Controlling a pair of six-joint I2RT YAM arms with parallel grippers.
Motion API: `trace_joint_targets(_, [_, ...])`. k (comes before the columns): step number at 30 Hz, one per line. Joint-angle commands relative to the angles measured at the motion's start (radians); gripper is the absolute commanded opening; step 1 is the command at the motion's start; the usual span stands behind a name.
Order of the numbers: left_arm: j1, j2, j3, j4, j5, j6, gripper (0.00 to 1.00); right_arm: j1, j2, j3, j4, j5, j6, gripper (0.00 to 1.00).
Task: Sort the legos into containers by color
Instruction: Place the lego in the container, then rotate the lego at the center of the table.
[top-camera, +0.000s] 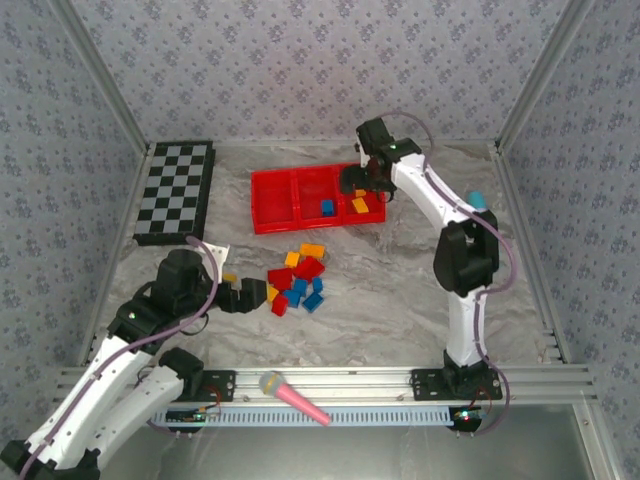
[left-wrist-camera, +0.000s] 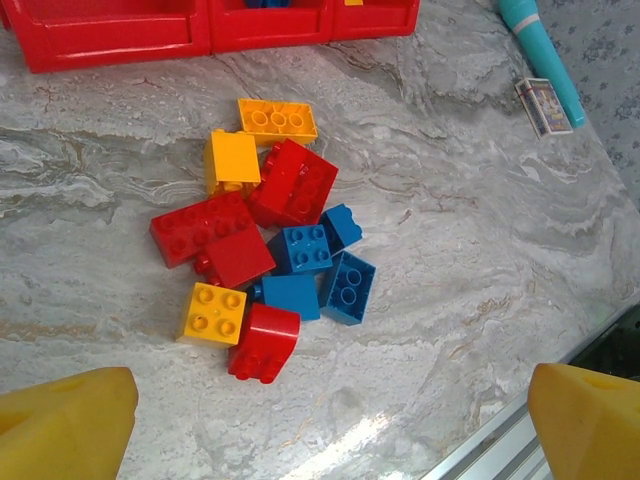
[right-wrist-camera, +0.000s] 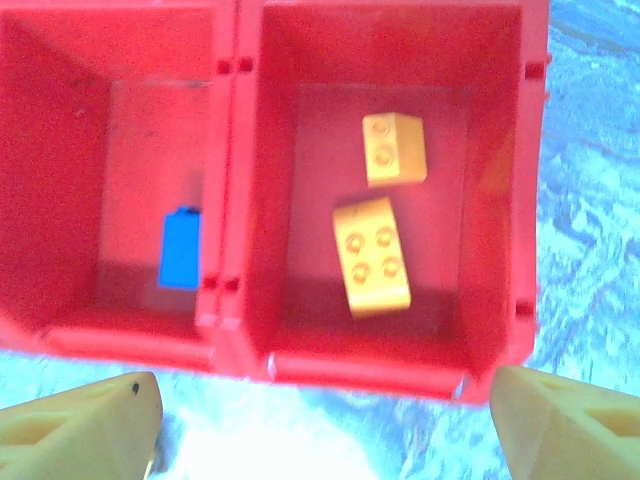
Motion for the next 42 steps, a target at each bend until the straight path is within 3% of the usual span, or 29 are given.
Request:
trace_joint_targets(1, [-0.008,-0.034,0.01,0.007,-0.027,0.015,1.0,0.049,-0.12,-0.146,0.051,-0.025,0.049,0.87])
trace_joint_targets(6, [-0.009,-0.04,0.004,0.007,-0.067,-0.003,1.0,0.154,-0.202,-0.314,0.092,0.014,0.089,0.87])
trace_joint_targets(10, [-0.01,-0.027,0.01,-0.002,-0.084,-0.006,1.0,0.208,-0.18,-0.363,0.144,-0.027,0.007,0.86])
trace_joint_targets(13, [-0.01,-0.029,0.012,-0.004,-0.084,-0.004,1.0,0.22,-0.131,-0.352,0.148,-0.1,-0.09,0.84])
trace_joint_targets(19, [-0.01,-0.03,0.01,-0.004,-0.112,-0.015,1.0,0.244,0.008,-0.224,0.042,-0.051,-0.19,0.83])
trace_joint_targets(27, [-0.01,-0.016,0.021,-0.034,-0.12,-0.018,1.0,0.256,0.114,-0.151,-0.017,0.065,-0.18,0.78])
trace_joint_targets(42, [-0.01,-0.026,0.022,-0.039,-0.138,-0.024,1.0,0.314,0.147,-0.181,-0.006,0.062,-0.142,0.79])
